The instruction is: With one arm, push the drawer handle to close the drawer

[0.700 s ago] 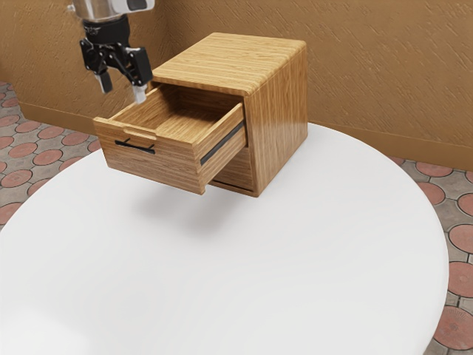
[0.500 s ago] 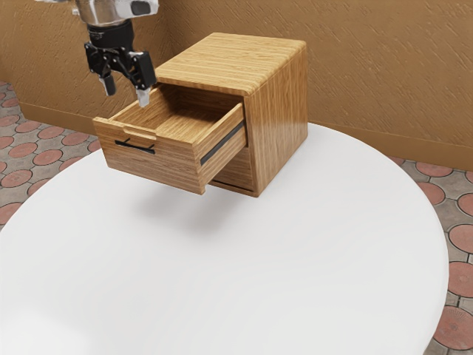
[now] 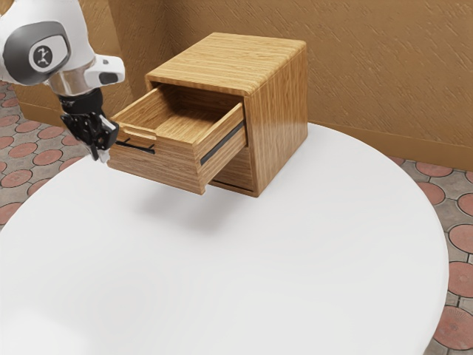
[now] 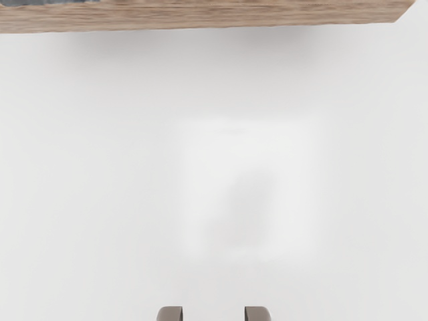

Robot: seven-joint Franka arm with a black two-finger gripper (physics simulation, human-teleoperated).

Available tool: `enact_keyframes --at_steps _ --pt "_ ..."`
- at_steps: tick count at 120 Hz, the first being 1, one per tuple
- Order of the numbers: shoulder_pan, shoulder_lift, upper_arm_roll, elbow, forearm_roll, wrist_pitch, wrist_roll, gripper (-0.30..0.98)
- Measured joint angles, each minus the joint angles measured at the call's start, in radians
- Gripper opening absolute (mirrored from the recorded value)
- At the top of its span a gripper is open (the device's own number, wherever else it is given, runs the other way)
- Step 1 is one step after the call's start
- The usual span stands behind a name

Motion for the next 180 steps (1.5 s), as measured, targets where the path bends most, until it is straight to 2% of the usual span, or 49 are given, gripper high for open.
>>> enact_keyframes --at_steps 27,73,147,180 --pt "0.001 0.076 0.024 -0.003 0.0 0.118 0.002 -0.07" --pt "0.0 0.164 0.027 0.03 0.001 0.226 0.03 -0.1" --pt "0.003 0.344 0.027 0.21 -0.002 0.259 0.067 -0.1" --pt "0.002 0.438 0.028 0.304 -0.024 0.261 0.086 -0.1"
